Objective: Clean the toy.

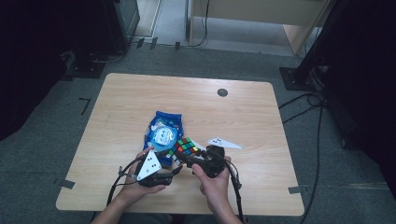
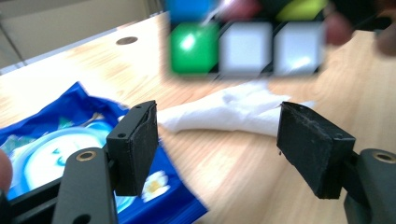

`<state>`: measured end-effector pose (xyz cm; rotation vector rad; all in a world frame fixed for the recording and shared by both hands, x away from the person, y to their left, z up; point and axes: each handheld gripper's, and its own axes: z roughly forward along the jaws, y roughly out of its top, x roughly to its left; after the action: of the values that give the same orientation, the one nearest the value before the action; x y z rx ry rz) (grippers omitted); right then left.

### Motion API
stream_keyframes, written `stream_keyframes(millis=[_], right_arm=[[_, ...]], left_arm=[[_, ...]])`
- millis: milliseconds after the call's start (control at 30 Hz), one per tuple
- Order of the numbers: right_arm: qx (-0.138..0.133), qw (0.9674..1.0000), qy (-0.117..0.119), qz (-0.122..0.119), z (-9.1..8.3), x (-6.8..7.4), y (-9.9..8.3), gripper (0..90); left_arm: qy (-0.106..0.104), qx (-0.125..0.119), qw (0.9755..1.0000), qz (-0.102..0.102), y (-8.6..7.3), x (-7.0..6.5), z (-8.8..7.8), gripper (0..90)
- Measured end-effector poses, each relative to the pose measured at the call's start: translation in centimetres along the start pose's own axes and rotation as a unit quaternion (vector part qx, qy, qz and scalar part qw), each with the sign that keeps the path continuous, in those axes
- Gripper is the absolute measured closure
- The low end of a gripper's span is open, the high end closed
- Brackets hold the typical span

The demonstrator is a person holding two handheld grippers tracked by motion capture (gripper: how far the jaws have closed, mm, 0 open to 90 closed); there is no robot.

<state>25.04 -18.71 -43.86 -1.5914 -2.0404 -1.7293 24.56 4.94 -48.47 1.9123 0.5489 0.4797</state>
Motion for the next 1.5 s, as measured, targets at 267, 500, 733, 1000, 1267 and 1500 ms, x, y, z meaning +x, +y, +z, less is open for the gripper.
stream_keyframes(millis=[267, 500, 733, 1000, 1267, 1500], right_arm=[[0.047, 0.9981, 0.009, -0.039, 0.8, 0.9, -0.2, 34.2], [0.07, 0.9967, 0.014, -0.039, 1.5, 1.1, -0.6, 34.1], [0.091, 0.9947, 0.004, -0.048, 2.4, 1.6, -1.2, 34.2], [0.08, 0.9956, -0.005, -0.048, 1.8, 1.3, -0.8, 34.2], [0.1, 0.9937, -0.016, -0.049, 2.0, 1.2, -0.9, 34.1], [0.099, 0.9937, -0.015, -0.05, 1.9, 1.2, -0.8, 34.1]], left_arm=[[0.013, 0.007, 0.9998, 0.013, 0.0, 0.2, -0.2, 28.9], [0.008, -0.002, 0.9996, 0.028, 0.5, -1.0, 0.0, 22.1], [-0.002, -0.01, 0.9995, 0.031, 0.8, -1.2, -0.1, 20.9], [-0.003, 0.001, 0.9985, 0.054, 0.4, -1.5, 0.1, 30.6], [0.0, 0.008, 0.9984, 0.056, 0.3, -1.8, 0.4, 31.6], [0.004, 0.0, 0.9982, 0.06, 0.4, -2.1, 0.4, 33.2]])
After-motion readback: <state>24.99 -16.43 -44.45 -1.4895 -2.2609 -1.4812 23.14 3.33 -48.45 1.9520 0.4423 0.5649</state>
